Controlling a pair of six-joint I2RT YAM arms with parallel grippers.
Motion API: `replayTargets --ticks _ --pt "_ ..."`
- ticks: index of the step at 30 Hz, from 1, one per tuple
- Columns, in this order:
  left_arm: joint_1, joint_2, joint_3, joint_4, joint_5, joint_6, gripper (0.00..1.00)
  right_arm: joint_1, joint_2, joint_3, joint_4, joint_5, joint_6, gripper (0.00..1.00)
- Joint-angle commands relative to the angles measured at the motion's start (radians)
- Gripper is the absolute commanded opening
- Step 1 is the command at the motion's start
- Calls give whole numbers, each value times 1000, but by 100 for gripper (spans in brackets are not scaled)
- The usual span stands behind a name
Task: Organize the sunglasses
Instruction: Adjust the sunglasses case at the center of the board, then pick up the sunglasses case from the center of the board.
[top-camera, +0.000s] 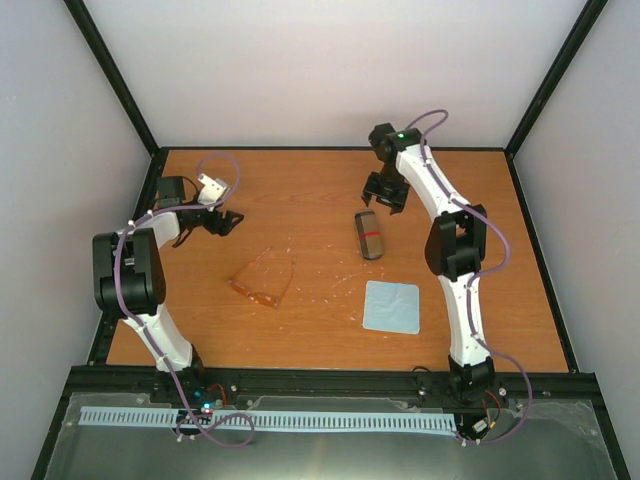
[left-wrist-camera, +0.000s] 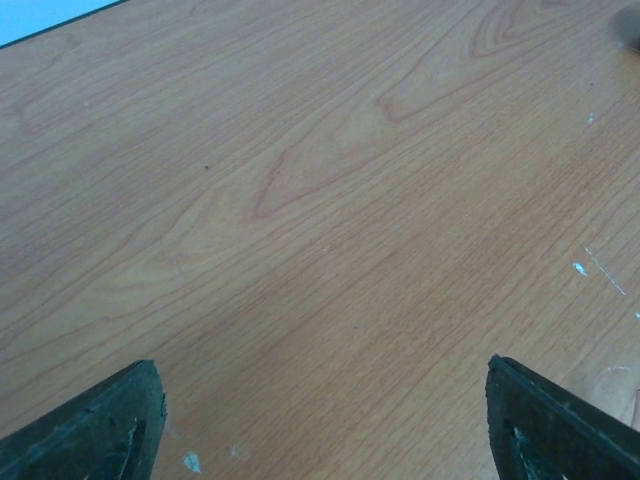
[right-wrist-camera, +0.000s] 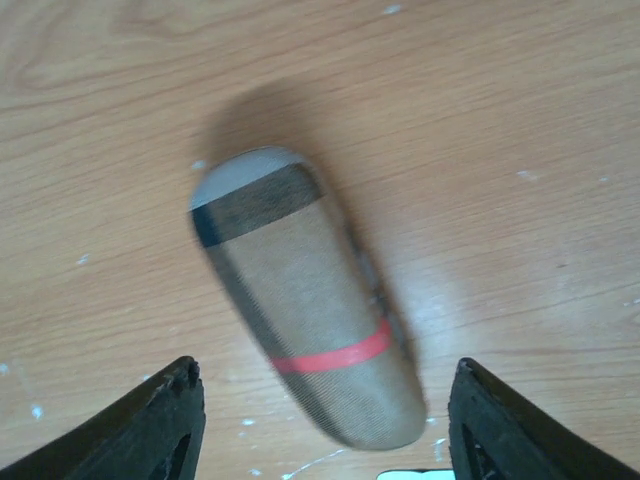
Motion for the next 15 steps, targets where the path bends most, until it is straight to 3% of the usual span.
replayTargets --ticks 1,15 --pt "18 -27 -7 38 5 0 87 84 61 95 -93 42 12 70" --pt "43 -40 -37 39 0 20 88 141 41 4 -101 296 -253 79"
